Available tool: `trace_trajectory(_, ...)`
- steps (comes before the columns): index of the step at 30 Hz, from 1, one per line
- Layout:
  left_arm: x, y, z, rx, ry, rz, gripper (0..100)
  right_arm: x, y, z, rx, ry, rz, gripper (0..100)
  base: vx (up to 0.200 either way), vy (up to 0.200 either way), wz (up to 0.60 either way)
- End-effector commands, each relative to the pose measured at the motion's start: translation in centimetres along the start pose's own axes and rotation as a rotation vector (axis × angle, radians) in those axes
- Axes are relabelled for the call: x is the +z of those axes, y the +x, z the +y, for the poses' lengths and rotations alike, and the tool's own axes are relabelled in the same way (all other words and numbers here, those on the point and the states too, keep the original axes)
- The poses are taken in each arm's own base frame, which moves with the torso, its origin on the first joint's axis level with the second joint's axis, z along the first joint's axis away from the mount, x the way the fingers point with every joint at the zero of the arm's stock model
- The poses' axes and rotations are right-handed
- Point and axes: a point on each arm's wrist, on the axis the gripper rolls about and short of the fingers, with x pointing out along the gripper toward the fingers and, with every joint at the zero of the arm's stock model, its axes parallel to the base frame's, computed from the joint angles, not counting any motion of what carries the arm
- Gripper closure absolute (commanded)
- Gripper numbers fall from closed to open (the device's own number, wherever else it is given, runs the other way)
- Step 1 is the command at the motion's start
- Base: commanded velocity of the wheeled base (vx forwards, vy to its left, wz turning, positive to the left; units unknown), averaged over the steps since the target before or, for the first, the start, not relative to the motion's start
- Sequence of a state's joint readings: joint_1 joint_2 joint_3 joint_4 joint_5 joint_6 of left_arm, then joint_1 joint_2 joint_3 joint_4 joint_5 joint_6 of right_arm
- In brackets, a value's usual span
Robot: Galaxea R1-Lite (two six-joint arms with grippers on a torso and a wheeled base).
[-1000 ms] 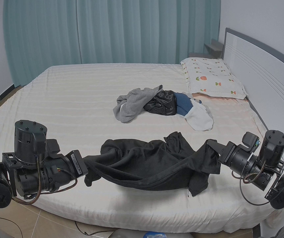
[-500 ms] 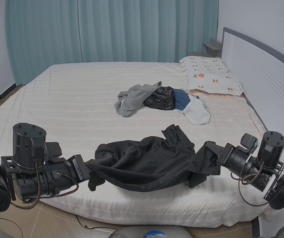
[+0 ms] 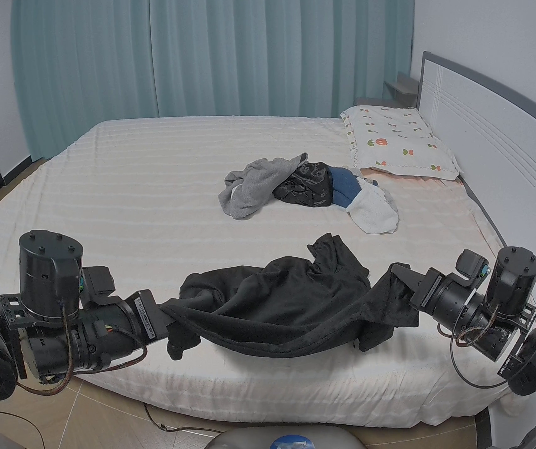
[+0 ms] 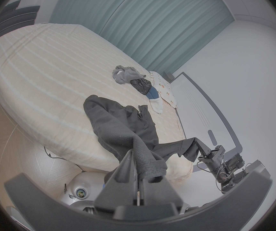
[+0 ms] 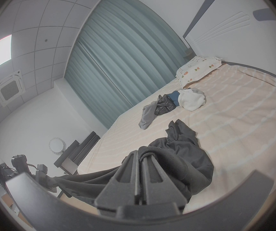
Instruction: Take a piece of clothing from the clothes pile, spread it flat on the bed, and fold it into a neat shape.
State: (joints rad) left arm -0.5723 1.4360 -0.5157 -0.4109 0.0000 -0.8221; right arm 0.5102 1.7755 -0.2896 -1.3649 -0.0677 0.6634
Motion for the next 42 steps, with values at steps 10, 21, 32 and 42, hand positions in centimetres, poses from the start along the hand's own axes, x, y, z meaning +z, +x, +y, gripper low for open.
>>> trace_trajectory(10, 0.1, -0.2, -0.1, -0.005, -0.002, -0.006, 100, 0.4, 0.1, 0.1, -0.036, -0.036, -0.048, 100, 0.0, 0.2, 0.0)
trace_trajectory(21, 0.2, -0.3, -0.1, -0.006, -0.002, -0.007, 100, 0.8, 0.6, -0.3, -0.11, -0.07, -0.105, 100, 0.0, 0.2, 0.0)
trace_trajectory(32, 0.2, -0.6, -0.2, -0.014, -0.001, -0.015, 100, 1.2, 1.2, -0.1, -0.169, -0.085, -0.171, 100, 0.0, 0.2, 0.0)
trace_trajectory(42, 0.2, -0.6, -0.2, -0.015, -0.001, -0.016, 100, 1.2, 1.4, -0.1, -0.171, -0.088, -0.172, 100, 0.0, 0.2, 0.0)
